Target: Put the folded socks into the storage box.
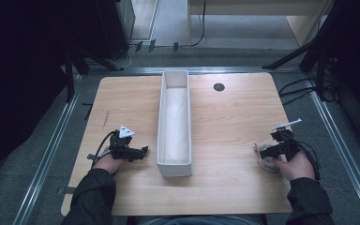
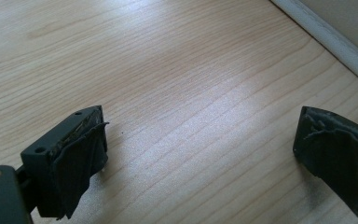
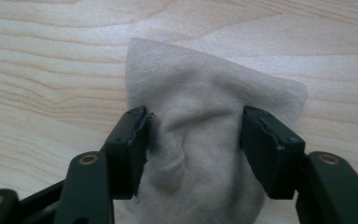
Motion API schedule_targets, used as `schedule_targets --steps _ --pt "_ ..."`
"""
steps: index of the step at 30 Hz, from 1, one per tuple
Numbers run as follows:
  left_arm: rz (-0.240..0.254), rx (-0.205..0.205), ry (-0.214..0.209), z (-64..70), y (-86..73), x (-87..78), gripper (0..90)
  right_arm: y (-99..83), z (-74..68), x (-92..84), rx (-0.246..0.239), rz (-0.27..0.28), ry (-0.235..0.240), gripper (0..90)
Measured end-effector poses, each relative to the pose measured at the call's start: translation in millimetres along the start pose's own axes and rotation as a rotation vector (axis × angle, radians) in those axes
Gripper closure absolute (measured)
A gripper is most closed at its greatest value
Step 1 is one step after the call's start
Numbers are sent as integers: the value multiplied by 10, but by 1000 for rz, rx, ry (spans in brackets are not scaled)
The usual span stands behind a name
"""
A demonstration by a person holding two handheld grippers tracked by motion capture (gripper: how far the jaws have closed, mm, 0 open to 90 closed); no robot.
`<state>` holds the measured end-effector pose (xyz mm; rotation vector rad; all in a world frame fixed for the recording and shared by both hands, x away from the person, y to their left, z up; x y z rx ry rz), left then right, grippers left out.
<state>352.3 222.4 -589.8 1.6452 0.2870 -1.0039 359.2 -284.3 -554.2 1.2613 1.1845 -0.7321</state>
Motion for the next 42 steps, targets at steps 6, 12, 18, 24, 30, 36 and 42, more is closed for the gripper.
schedule_targets --steps 6,12,18,24,30,36,42 --pt "4 -2 -2 2 -2 0 27 -18 -5 -1 11 14 -15 461" --pt "4 -1 -2 2 -2 0 27 -29 -13 -7 24 18 -14 546" --pt "4 -1 -2 2 -2 0 26 -41 -3 -17 59 19 16 670" --pt "4 -1 -3 4 -2 3 22 -36 -15 -18 68 12 22 721" --pt "3 0 -4 4 -2 4 19 -13 -7 -25 84 -10 42 739" --pt "2 3 -3 2 -3 2 18 35 -22 -38 99 -26 55 742" --pt "7 5 -6 2 -10 0 18 88 -39 -84 116 -16 64 741"
Point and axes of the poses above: each handheld gripper's, and its own axes: x roughly forward along the jaws, y roughly out of its top, z roughly to its right, the point moved 5 cm from there along x, roughly forward along the jaws
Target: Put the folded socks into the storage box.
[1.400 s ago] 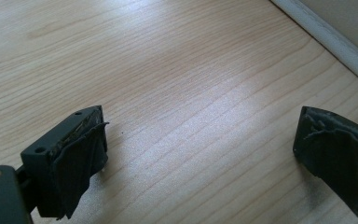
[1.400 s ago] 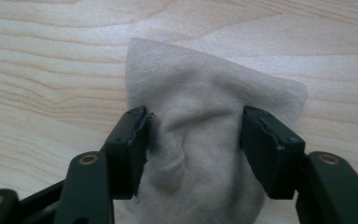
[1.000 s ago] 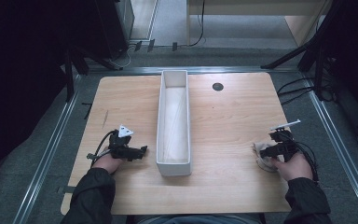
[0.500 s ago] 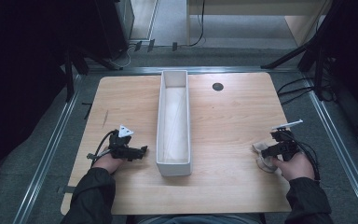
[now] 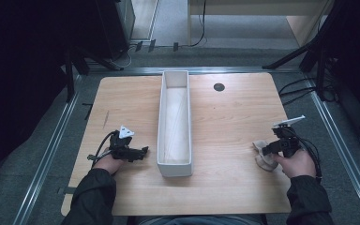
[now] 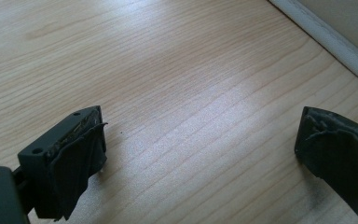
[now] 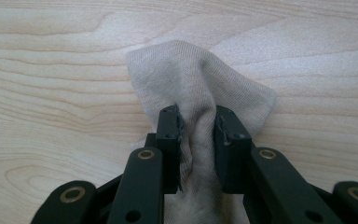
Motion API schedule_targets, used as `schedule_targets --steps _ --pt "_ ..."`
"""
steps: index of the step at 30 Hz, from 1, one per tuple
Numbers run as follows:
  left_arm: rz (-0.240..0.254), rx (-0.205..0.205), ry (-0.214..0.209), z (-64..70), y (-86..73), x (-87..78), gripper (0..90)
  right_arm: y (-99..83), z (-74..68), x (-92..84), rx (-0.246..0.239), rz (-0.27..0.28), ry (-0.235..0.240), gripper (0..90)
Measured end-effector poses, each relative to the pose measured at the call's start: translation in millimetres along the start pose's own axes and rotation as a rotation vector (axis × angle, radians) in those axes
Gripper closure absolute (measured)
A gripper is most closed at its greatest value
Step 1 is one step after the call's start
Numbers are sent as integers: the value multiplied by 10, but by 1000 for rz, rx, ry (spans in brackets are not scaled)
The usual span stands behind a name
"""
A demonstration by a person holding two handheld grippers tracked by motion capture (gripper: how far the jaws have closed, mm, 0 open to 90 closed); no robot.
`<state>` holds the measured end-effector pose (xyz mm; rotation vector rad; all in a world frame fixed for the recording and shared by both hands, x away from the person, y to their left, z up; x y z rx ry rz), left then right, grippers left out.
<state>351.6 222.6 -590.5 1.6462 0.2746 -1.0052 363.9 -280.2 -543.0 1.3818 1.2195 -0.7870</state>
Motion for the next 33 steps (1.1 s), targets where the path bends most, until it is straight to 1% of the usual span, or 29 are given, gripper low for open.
schedule_targets --steps 1,2,4,5,6,12,17,19,24,27,29,33 --pt "5 2 -4 0 -7 -1 15 2 -5 -7 -1 -2 0 742" --pt "21 12 -13 -6 -22 -4 12 9 -10 -12 -5 3 -2 741" --pt "23 12 -16 -11 -26 -8 12 13 -24 -17 1 -3 4 741" --pt "24 3 -5 -25 -27 -6 12 23 -41 -36 0 -4 9 742" --pt "24 2 -5 -24 -27 -6 11 27 -47 -41 -3 1 10 742" --pt "24 -8 1 -16 -25 -4 10 37 -119 -69 -6 -13 15 742" --pt "19 -10 9 -11 -26 -6 7 54 -149 -121 -22 -16 0 741" --pt "23 -15 9 -8 -24 -4 7 42 -148 -144 -10 -26 -2 741" --pt "22 -21 14 -1 -22 -1 5 30 -174 -194 -7 -32 -9 741" --pt "21 -21 17 -1 -19 2 2 51 -230 -236 -7 -41 -1 741" --pt "21 -21 17 -1 -17 5 0 79 -280 -265 -20 -40 -1 741" --pt "20 -20 16 -1 -15 7 0 148 -426 -316 -45 -41 9 741"
Point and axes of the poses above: each handheld gripper's, and its own axes: x roughly forward along the jaws, y roughly out of its top, z roughly to its right, the point moved 5 cm from there along x, roughly forward along the jaws
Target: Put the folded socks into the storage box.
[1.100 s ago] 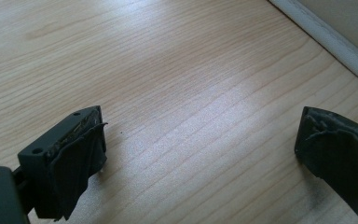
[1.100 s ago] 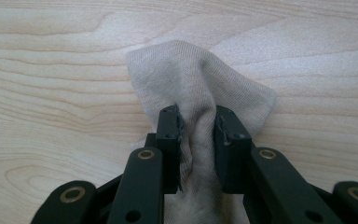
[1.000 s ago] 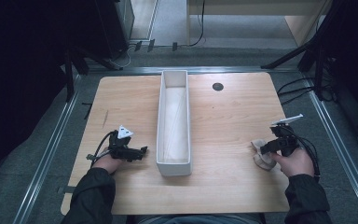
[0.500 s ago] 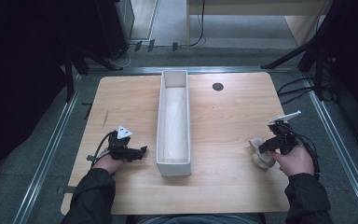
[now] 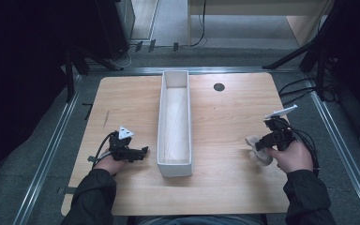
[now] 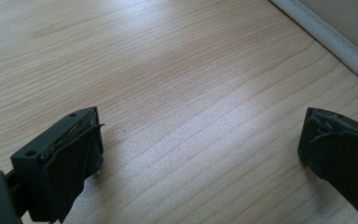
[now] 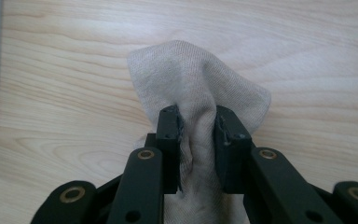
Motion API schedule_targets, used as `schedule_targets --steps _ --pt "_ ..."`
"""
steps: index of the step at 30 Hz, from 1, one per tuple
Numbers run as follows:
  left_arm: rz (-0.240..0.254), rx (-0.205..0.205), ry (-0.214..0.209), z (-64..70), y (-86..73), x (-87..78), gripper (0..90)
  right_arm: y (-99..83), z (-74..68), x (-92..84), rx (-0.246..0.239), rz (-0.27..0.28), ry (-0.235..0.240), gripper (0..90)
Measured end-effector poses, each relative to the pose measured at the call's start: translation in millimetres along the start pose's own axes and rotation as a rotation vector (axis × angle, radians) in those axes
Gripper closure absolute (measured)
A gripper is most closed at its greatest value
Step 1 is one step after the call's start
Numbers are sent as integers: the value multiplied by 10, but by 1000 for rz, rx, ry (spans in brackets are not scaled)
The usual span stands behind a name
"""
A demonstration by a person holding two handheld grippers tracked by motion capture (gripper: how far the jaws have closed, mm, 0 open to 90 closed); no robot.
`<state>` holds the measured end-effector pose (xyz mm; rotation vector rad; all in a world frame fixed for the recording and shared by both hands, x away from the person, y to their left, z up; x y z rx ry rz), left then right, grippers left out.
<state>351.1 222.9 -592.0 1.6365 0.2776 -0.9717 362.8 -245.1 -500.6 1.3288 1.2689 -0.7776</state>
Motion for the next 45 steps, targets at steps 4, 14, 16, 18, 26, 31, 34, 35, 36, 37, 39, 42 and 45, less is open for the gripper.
schedule_targets --steps 4,14,16,18,26,31,34,35,36,37,39,42,45 --pt "-1 0 0 0 0 -1 0 89 -160 -34 -18 -1 7 740" --pt "-2 1 0 0 0 -1 0 264 -479 -89 -34 -4 23 739" --pt "-2 4 2 -3 2 0 0 311 -567 -113 -43 -7 24 740" --pt "0 2 2 -2 5 3 0 339 -625 -135 -42 0 23 740" --pt "1 1 0 0 6 6 0 441 -805 -193 -28 3 24 738" --pt "5 4 -6 -3 12 13 0 486 -937 -190 -27 -5 32 737" --pt "5 6 -7 -6 18 18 0 510 -1018 -177 -46 -11 23 737" --pt "5 7 -8 -7 19 19 0 518 -1047 -171 -48 -10 24 737" --pt "6 7 -8 -7 19 19 0 525 -1072 -168 -54 -14 23 737" --pt "6 7 -8 -7 19 19 0 534 -1102 -162 -57 -14 26 737" --pt "6 7 -8 -7 19 19 0 546 -1142 -152 -64 -16 28 737" --pt "6 7 -8 -7 19 19 0 563 -1206 -138 -74 -20 31 736" --pt "4 8 -10 -9 18 17 0 581 -1254 -139 -82 -19 32 737"
Point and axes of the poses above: each handheld gripper's, and its own axes: x roughly forward along the jaws, y roughly out of its top, z roughly to its right, the point moved 5 cm from there along x, roughly forward along the jaws
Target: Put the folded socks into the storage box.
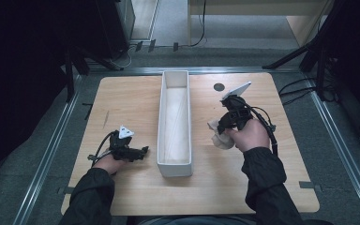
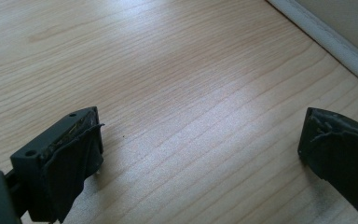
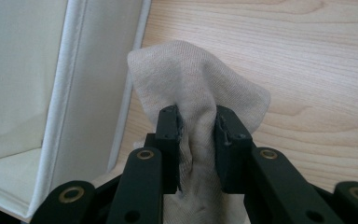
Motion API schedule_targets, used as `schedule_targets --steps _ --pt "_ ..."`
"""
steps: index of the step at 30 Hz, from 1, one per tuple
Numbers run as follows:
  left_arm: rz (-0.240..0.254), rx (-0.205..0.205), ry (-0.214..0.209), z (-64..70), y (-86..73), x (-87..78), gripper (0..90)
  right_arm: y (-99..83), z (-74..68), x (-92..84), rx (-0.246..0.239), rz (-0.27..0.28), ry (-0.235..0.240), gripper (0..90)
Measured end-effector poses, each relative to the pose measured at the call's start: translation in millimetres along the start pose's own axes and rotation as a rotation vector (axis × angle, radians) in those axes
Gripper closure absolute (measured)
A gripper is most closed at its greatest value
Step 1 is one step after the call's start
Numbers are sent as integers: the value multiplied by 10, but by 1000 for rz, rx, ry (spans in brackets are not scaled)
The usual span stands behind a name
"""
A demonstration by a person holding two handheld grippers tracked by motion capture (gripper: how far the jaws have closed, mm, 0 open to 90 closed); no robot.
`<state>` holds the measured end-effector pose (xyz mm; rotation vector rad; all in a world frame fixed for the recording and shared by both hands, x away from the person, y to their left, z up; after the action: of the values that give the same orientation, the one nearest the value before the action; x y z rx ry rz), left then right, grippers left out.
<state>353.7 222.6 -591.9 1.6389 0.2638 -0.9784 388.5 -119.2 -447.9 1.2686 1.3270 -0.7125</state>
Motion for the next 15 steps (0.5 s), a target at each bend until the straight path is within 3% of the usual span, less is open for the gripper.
schedule_targets --steps 3,15 --pt "-1 1 0 0 0 -1 0 13 -31 -1 -8 -4 1 737" --pt "-1 -1 -2 1 0 1 0 168 -385 -28 -70 -1 21 736"
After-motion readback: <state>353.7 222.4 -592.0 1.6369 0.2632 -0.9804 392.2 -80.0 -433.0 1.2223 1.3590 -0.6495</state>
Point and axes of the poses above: each handheld gripper's, and its own axes: x roughly forward along the jaws, y roughly out of its top, z roughly to its right, the point moved 5 cm from there along x, roughly forward along the jaws
